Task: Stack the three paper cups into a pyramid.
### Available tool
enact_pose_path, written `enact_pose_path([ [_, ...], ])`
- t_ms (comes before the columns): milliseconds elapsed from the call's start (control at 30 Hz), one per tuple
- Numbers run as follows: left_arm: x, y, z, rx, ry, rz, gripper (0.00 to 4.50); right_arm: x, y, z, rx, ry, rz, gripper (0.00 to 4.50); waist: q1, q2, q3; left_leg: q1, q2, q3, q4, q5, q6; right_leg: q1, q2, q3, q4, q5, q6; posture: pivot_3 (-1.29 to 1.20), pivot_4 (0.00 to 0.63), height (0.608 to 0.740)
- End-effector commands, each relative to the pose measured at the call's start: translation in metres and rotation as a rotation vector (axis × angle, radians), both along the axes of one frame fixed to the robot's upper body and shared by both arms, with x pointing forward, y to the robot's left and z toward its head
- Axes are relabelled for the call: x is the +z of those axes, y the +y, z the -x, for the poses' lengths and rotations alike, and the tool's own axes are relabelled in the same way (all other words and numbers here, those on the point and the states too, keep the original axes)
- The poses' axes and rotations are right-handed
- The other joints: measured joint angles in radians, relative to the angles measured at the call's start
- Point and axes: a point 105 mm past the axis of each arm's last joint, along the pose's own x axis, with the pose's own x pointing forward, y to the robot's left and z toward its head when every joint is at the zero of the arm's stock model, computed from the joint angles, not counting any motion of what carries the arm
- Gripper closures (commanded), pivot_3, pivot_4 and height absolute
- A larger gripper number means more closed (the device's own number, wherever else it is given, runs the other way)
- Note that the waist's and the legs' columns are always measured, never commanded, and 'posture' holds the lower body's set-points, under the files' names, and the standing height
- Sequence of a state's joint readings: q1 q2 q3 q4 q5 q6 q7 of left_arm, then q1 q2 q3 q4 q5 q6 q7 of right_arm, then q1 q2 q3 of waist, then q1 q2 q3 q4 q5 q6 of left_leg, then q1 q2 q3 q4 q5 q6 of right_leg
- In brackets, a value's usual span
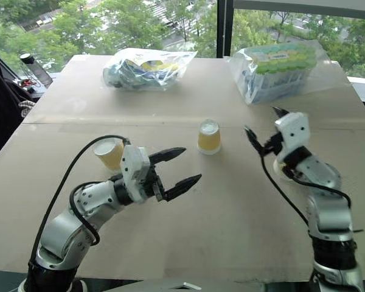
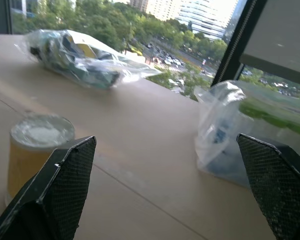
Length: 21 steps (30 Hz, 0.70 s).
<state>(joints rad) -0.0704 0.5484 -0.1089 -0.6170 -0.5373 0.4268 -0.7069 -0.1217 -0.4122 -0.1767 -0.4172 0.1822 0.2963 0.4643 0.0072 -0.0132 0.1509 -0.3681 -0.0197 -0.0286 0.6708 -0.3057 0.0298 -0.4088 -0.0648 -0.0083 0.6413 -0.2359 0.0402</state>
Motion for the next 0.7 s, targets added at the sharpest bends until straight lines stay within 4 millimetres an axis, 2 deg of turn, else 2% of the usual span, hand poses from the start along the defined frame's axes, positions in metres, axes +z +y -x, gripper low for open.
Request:
enact_pose_path([
  [33, 0.002, -0.008, -0.003, -0.088, 0.003, -0.024, 0.0, 0.005, -0.027, 0.017, -0.107, -0.04, 0.01, 0.04, -0.004, 0.0, 0.0, 0.001, 0.0, 0.001, 0.0, 0.0, 0.0, 0.0, 0.0, 0.0, 0.0, 0.0, 0.0, 0.0, 0.15, 0.74],
  [100, 0.0, -0.009, -0.013, -0.103, 0.01, -0.038, 0.0, -0.008, -0.038, 0.027, -0.158, -0.018, -0.005, 0.04, -0.005, 0.0, 0.0, 0.002, 0.0, 0.002, 0.0, 0.0, 0.001, 0.001, 0.001, 0.0, 0.001, 0.0, 0.0, 0.0, 0.15, 0.74],
  [233, 0.001, -0.01, -0.013, -0.177, 0.019, -0.051, 0.0, -0.018, -0.051, 0.034, -0.258, -0.007, -0.057, 0.04, -0.022, 0.0, 0.0, 0.004, 0.001, 0.003, 0.0, -0.002, 0.004, 0.001, 0.004, 0.001, 0.002, 0.0, 0.0, 0.0, 0.15, 0.74],
  [533, -0.001, -0.006, -0.007, -0.222, 0.012, -0.075, 0.0, -0.035, -0.044, 0.035, -0.24, 0.085, -0.304, 0.04, -0.015, 0.0, 0.0, 0.004, 0.002, 0.002, 0.0, -0.001, 0.003, 0.001, 0.003, 0.003, 0.001, 0.0, 0.0, 0.0, 0.15, 0.74],
  [700, 0.001, -0.009, -0.009, -0.228, -0.021, -0.088, 0.0, -0.051, -0.046, 0.034, -0.271, 0.156, -0.363, 0.04, -0.015, 0.0, 0.0, 0.004, 0.002, 0.002, 0.0, -0.001, 0.003, 0.001, 0.003, 0.004, 0.001, 0.0, 0.0, 0.0, 0.15, 0.74],
])
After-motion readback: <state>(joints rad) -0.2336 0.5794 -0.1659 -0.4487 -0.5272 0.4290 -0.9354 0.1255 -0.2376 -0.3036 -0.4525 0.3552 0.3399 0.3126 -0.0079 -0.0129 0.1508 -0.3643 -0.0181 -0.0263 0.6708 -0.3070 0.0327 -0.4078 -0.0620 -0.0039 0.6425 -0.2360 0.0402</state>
